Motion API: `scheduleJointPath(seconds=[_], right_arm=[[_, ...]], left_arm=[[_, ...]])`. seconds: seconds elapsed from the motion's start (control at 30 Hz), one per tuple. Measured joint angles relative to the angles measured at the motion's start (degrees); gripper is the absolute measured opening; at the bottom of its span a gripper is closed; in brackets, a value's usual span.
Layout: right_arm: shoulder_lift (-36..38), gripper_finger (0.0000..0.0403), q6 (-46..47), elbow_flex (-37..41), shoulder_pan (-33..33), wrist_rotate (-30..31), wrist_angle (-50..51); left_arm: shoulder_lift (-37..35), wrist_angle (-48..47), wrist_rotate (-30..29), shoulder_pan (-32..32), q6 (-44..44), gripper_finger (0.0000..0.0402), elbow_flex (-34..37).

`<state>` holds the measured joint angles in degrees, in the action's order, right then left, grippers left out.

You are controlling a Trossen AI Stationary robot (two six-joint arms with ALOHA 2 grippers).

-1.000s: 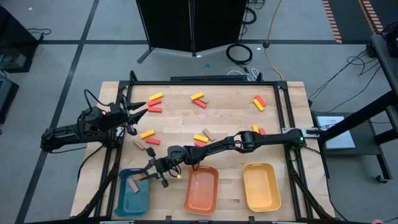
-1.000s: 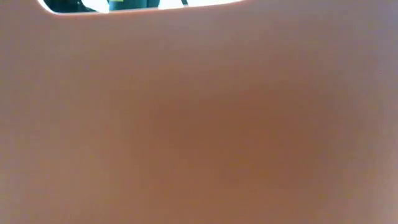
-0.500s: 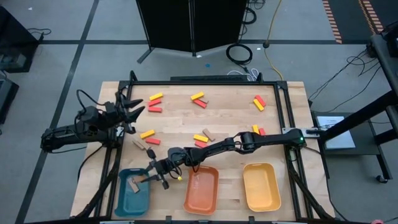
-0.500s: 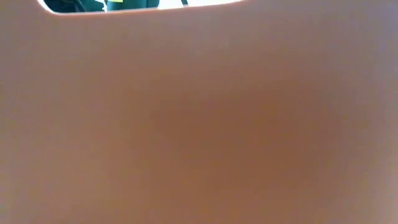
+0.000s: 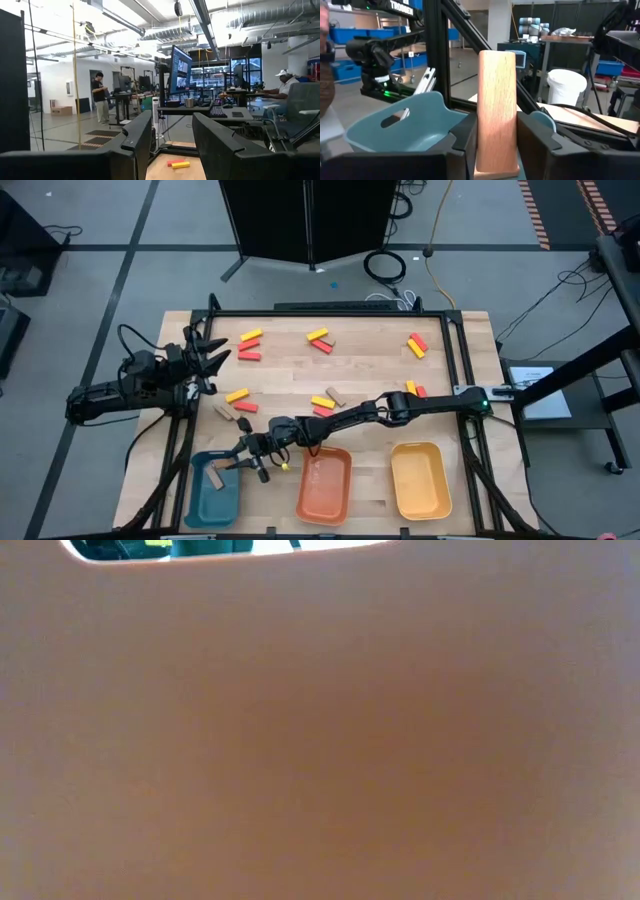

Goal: Sort blocks
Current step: Put the top right brown block into the blue bin, then put the bottom middle brown block into the blue bin

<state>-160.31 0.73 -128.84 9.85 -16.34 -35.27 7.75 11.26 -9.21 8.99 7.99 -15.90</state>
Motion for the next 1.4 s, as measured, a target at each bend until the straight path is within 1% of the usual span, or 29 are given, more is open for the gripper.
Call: scheduleJointPath(seconds=[0.23, 0.37, 0.6, 0.7, 0.73, 0.8, 1.03, 1.1, 1.17, 1.23, 1.33, 1.4], right_arm=[[0.0, 0.0149, 0.1, 0.0, 0.0, 0.0, 0.2], [0.0, 0.0168, 0.1, 0.0, 0.0, 0.0, 0.2], [0.4, 0.0175, -1.5, 0.0, -0.3, 0.0, 0.6], [2.6, 0.0175, 0.2, 0.1, -1.0, -0.2, 5.1], [4.0, 0.0175, 1.1, 0.1, -1.4, -0.2, 8.3], [7.3, 0.0175, 2.0, 0.1, -2.2, -0.2, 18.4], [21.0, 0.0173, 1.2, 0.1, -5.9, 0.0, 60.9], [24.5, 0.0171, 2.6, 0.0, -7.0, 0.9, 72.8], [27.5, 0.0168, 4.4, 0.0, -8.2, 3.3, 83.2], [29.6, 0.0166, 6.8, 0.0, -9.5, 8.0, 91.4], [31.6, 0.0165, 9.7, 0.0, -11.8, 16.0, 100.5], [31.9, 0.0165, 11.8, 0.1, -13.6, 18.6, 104.5]], left_arm=[[0.0, 0.0, 0.0, 0.0, 0.0, 0.0141, 0.0], [0.0, -0.1, 0.0, 0.0, 0.0, 0.0141, 0.0], [0.0, -0.1, 0.0, 0.0, 0.0, 0.0141, 0.0], [0.0, -0.2, 0.0, 0.0, 0.0, 0.0141, 0.0], [0.0, -0.2, 0.0, 0.0, 0.0, 0.0141, 0.0], [0.0, -0.3, 0.0, 0.0, 0.0, 0.0141, 0.0], [0.0, -2.3, 0.0, 0.0, 2.7, 0.0141, 0.0], [0.0, -2.8, 0.0, 0.0, 3.3, 0.0141, 0.0], [0.0, -3.0, -0.2, 0.0, 3.5, 0.0141, 0.0], [0.0, -2.9, -0.3, 0.0, 3.5, 0.0141, 0.0], [0.0, -3.1, -0.5, 0.0, 4.6, 0.0141, 0.0], [0.0, -3.4, -0.8, 0.0, 4.8, 0.0141, 0.0]])
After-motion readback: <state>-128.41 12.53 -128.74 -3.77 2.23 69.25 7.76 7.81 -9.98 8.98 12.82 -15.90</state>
